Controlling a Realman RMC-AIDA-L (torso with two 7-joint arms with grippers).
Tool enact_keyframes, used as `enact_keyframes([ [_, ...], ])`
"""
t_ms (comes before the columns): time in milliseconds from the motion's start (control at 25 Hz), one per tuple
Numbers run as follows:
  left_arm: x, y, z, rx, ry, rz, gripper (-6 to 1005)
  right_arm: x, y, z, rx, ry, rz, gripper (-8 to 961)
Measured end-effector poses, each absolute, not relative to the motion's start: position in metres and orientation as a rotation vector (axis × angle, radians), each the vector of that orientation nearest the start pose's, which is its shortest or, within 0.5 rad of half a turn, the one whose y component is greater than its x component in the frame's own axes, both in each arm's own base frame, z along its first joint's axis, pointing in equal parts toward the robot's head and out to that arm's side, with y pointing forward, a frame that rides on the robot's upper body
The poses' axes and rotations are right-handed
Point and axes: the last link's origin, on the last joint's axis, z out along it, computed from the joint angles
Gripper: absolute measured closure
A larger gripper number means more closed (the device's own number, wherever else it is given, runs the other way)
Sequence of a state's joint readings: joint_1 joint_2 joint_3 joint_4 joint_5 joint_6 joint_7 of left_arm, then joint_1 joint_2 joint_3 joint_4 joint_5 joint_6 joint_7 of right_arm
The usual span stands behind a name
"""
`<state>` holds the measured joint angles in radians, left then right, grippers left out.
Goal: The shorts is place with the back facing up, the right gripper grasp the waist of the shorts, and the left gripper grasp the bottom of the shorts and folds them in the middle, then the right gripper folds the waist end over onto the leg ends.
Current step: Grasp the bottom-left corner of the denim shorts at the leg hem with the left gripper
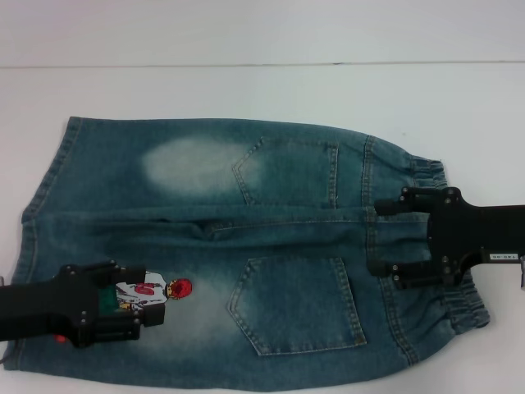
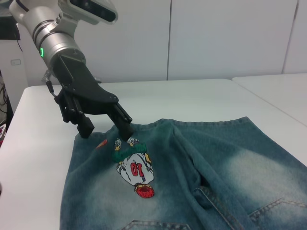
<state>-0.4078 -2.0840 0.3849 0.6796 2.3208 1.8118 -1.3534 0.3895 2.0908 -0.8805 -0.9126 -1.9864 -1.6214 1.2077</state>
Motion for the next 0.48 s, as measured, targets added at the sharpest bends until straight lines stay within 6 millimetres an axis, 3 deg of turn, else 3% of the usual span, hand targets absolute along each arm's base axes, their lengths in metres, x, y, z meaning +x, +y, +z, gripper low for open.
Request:
enact_keyframes([
  [480, -0.3156, 0.2548, 0.0129, -2.763, -0.880, -0.694, 176, 0.2651, 0.3008, 0.0098, -2.848, 0.178, 0.490, 90],
])
